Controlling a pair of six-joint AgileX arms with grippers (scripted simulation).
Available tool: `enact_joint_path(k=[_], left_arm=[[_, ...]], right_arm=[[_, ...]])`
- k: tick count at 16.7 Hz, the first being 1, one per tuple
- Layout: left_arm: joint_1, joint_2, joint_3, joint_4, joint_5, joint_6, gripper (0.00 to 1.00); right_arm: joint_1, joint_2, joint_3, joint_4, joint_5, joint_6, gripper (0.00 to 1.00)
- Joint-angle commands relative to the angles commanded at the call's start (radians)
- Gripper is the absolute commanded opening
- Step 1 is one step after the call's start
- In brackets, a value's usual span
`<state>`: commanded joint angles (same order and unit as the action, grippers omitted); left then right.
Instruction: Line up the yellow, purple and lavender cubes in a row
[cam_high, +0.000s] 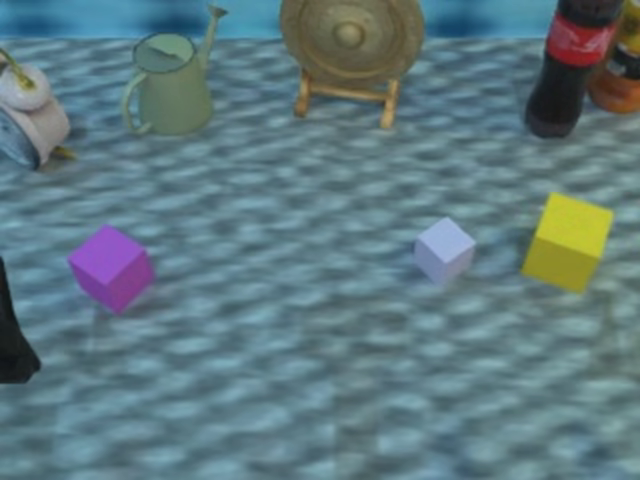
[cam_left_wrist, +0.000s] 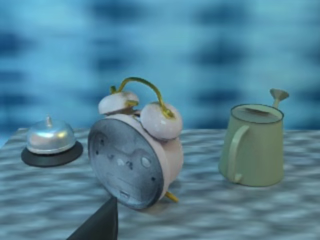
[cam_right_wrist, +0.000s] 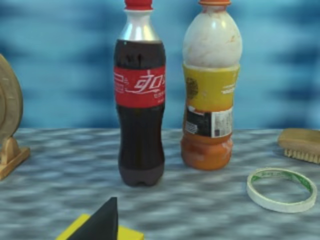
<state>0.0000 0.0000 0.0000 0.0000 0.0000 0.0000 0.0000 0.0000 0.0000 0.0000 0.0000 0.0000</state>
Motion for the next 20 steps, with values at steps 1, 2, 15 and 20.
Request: enact_joint_path(k=[1,2,15,20], left_arm=[[0.000,0.000,0.000,0.000,0.000,0.000,1.00],[0.000,0.000,0.000,0.000,0.000,0.000,1.00],[0.000,0.000,0.000,0.000,0.000,0.000,1.00],[0.000,0.000,0.000,0.000,0.000,0.000,1.00]], right_arm=[[0.000,0.000,0.000,0.000,0.000,0.000,1.00],[0.000,0.000,0.000,0.000,0.000,0.000,1.00],[0.199,0.927,0.829,-0.536,0.003,-0.066,1.00],[0.312,1.521,1.290,-0.854,0.003,-0.104,1.00]])
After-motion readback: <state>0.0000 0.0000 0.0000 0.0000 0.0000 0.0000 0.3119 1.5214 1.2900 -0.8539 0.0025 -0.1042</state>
